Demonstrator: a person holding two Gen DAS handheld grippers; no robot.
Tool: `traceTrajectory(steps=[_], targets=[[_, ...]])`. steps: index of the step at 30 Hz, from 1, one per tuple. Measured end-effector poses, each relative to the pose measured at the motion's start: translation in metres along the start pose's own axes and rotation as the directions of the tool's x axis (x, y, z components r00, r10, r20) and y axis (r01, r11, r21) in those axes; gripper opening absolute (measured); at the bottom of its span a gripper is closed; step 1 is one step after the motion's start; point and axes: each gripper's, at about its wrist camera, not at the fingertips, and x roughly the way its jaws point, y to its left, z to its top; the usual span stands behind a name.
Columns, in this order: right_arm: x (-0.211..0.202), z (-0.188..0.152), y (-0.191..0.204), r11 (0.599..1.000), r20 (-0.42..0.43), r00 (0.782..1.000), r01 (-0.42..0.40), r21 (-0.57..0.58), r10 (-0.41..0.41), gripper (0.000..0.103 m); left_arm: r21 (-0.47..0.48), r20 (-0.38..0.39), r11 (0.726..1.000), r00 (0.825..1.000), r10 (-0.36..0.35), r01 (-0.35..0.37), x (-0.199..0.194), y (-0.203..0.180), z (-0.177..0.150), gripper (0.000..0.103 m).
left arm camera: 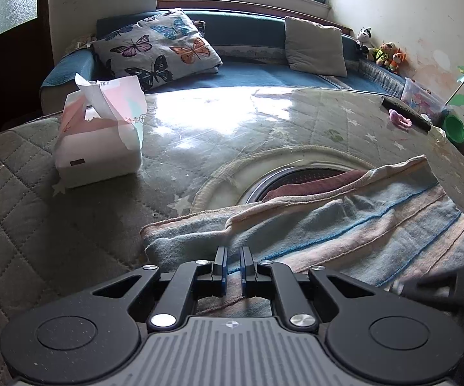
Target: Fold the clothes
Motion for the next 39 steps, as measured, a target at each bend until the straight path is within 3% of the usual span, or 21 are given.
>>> traceTrajectory(steps=[5,9,13,19,21,31,39], targets=[[0.003,-0.006,0.018,0.995,0.013,0.999,0.038,-0.091,-0.037,0.039,-0.009,0.006,1.0,1.0,-0.002,0.002,0.001,0.001,-0.001,0.009],[-0.013,-0.004,0.019,0.995,0.04,0.999,0.022,-0.094,-0.018,0.039,-0.007,0.016,1.0,1.0,-0.001,0.001,-0.002,0.001,-0.003,0.009],[-0.004,-0.009,0.029,0.991,-0.022,1.0,-0.007,-0.133,0.004,0.036,-0.016,0.019,1.0,1.0,0.003,-0.003,0.0,0.001,-0.003,0.009],[-0.013,-0.012,0.028,0.991,-0.012,1.0,-0.02,-0.132,0.019,0.036,-0.023,0.028,1.0,1.0,0.013,-0.012,-0.004,-0.001,-0.005,0.009],[-0.027,-0.011,0.021,0.993,-0.006,1.0,-0.013,-0.118,0.012,0.037,-0.028,0.036,0.999,0.999,0.016,-0.015,-0.009,-0.002,-0.007,0.014],[-0.082,-0.049,-0.024,0.99,-0.061,0.989,0.138,-0.005,-0.138,0.04,-0.009,0.065,0.999,0.997,0.042,-0.042,-0.036,-0.019,-0.027,0.017],[-0.132,-0.081,-0.07,0.937,-0.091,0.952,0.305,0.17,-0.294,0.041,-0.007,0.094,0.997,0.993,0.073,-0.072,-0.057,-0.031,-0.062,0.021]])
